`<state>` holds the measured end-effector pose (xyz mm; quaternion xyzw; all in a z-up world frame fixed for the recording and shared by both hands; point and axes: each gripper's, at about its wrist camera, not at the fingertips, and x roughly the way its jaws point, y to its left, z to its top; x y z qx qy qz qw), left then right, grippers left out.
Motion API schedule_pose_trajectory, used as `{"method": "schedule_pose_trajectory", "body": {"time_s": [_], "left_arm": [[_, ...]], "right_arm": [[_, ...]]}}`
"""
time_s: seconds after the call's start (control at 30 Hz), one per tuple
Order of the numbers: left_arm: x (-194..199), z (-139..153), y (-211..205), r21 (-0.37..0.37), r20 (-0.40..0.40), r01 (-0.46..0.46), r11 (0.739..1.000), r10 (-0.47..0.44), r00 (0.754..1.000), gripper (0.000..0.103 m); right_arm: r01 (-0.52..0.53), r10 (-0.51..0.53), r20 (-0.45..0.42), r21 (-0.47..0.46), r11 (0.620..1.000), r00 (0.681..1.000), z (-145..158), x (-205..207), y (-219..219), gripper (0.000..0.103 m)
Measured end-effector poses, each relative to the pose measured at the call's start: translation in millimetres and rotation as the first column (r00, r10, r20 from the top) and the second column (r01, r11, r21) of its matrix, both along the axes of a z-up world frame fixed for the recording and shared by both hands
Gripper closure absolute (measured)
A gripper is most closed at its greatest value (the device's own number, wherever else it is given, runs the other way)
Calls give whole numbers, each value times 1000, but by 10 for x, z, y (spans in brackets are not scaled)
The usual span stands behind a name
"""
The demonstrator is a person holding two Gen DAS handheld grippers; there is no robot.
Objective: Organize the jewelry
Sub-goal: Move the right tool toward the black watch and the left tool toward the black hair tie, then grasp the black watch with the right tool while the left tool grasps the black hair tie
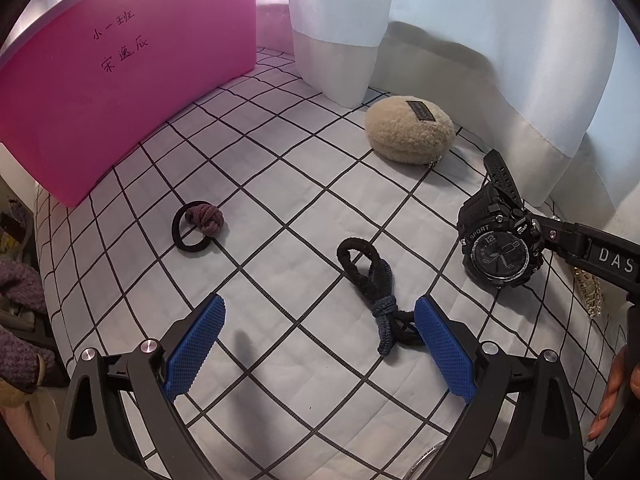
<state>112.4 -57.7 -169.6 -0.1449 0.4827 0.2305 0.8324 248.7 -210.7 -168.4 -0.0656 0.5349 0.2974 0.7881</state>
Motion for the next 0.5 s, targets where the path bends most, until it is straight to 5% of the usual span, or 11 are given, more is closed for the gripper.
{"method": "schedule_pose_trajectory", "body": {"time_s": [0.5], "left_arm": [[64,-108,31,8,31,-14,1000,14,999,6]], "right_arm": [[-65,67,35,-48,997,997,-79,23,253,49]]}}
